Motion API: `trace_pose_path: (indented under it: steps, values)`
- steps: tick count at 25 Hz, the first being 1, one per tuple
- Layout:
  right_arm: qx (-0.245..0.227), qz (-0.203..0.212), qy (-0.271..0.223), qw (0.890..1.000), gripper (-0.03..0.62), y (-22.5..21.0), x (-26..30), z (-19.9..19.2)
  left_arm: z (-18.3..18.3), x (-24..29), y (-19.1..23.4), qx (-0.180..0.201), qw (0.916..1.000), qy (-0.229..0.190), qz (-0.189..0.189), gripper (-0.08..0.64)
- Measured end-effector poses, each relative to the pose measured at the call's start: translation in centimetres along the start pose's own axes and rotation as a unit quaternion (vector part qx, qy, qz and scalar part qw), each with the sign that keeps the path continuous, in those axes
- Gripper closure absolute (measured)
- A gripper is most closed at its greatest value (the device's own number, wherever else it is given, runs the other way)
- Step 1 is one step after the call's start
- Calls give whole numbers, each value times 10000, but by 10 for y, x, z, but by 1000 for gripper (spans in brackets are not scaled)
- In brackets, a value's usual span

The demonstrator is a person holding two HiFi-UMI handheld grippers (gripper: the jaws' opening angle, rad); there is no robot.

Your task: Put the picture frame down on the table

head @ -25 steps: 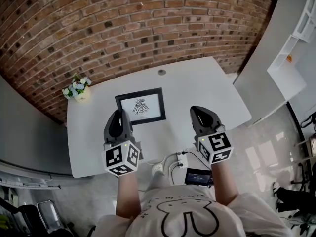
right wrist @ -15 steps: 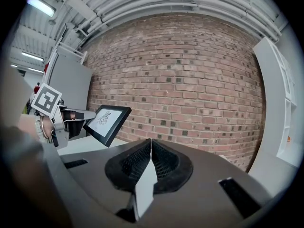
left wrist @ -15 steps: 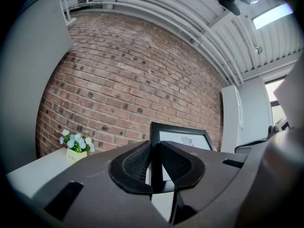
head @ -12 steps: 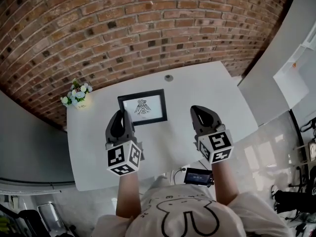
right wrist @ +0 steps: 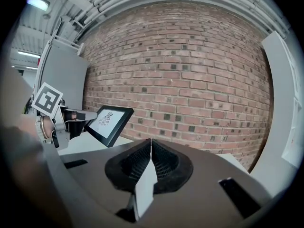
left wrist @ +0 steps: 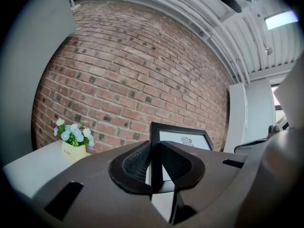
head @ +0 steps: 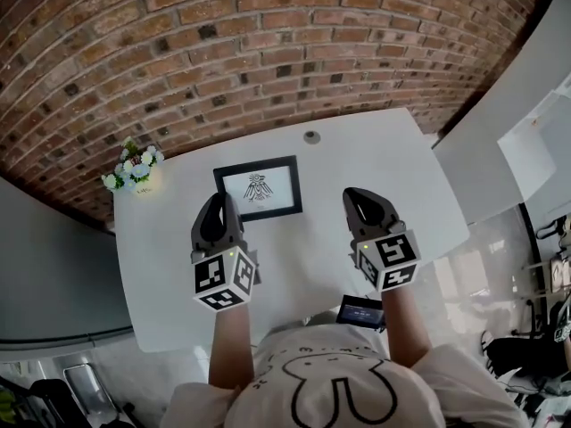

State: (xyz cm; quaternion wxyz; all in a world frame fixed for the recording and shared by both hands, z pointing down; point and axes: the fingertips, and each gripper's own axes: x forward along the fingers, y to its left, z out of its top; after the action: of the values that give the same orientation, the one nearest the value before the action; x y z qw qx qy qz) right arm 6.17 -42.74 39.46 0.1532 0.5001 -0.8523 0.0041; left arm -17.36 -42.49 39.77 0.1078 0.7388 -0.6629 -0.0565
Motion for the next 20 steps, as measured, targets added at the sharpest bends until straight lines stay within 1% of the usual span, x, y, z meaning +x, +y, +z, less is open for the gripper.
trace_pose_path:
  steps: [10, 15, 20]
  values:
    - [-23, 261, 178, 9995, 574, 1, 20, -10, -16, 5, 9, -118, 9995, 159, 237, 489]
    - [16, 418, 319, 9986, 574, 1, 22, -22, -34, 0, 8, -188, 9984, 359, 382, 489]
    - [189, 448, 479, 9977, 574, -6, 22, -38, -54, -1, 2, -228, 9970, 594, 444, 489]
